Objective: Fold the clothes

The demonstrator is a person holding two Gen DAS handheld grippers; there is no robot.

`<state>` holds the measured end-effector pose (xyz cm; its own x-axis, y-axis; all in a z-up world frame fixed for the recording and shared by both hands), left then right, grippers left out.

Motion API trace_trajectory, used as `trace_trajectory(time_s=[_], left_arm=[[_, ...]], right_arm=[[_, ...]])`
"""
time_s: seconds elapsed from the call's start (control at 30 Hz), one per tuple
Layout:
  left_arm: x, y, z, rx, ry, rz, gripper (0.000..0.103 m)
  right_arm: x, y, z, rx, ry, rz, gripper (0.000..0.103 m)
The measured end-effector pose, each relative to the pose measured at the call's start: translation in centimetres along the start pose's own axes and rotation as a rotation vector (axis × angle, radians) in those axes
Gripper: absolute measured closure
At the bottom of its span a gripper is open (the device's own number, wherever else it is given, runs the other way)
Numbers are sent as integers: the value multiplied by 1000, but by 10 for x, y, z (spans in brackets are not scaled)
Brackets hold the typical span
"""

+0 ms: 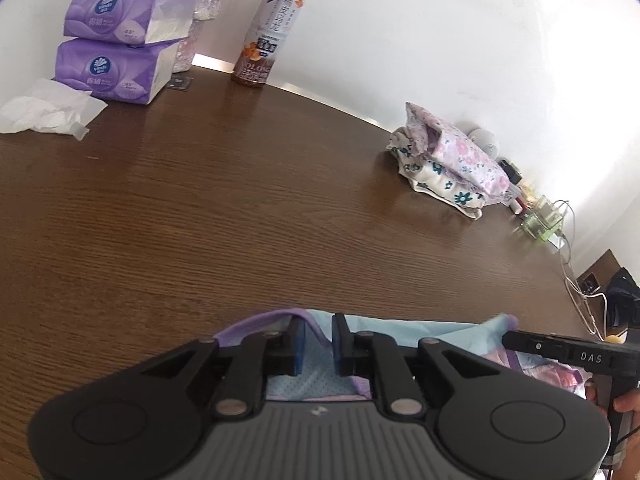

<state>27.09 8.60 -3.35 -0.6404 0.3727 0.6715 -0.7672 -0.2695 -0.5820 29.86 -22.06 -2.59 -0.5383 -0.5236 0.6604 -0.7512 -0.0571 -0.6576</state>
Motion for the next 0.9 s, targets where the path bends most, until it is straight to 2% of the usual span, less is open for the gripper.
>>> trace_trajectory(time_s=[0.2, 0.3, 0.53, 0.7, 0.9], left_arm=[[-10, 0, -1, 31, -23, -17, 93], [-12, 0, -3, 45, -33, -11, 102], [-4, -9, -16, 133, -7, 73, 102], [-13, -9, -24, 183, -20, 62, 102], [-15, -9, -29, 228, -17, 77, 101]], right_arm=[[-15, -12, 9, -126, -35, -32, 79], [-21, -12, 14, -154, -26, -36, 100], [7, -21, 17, -106, -43, 158, 101], [-9, -11, 18, -54, 26, 75, 101], [-14, -5, 13, -10, 66, 54, 101]])
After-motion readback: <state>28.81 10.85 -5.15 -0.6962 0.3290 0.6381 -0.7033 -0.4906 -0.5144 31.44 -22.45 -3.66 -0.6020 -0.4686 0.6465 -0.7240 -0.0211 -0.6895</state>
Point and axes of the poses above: each gripper's, at about its wrist camera, not at the fingertips, and x roughly against the way its jaws point, z to its right, y to its underside, the point moved 7 cm from there along -x, roughly the way its jaws point, and after that the axes turned 4 degrees about x, right-handed, at the moved point
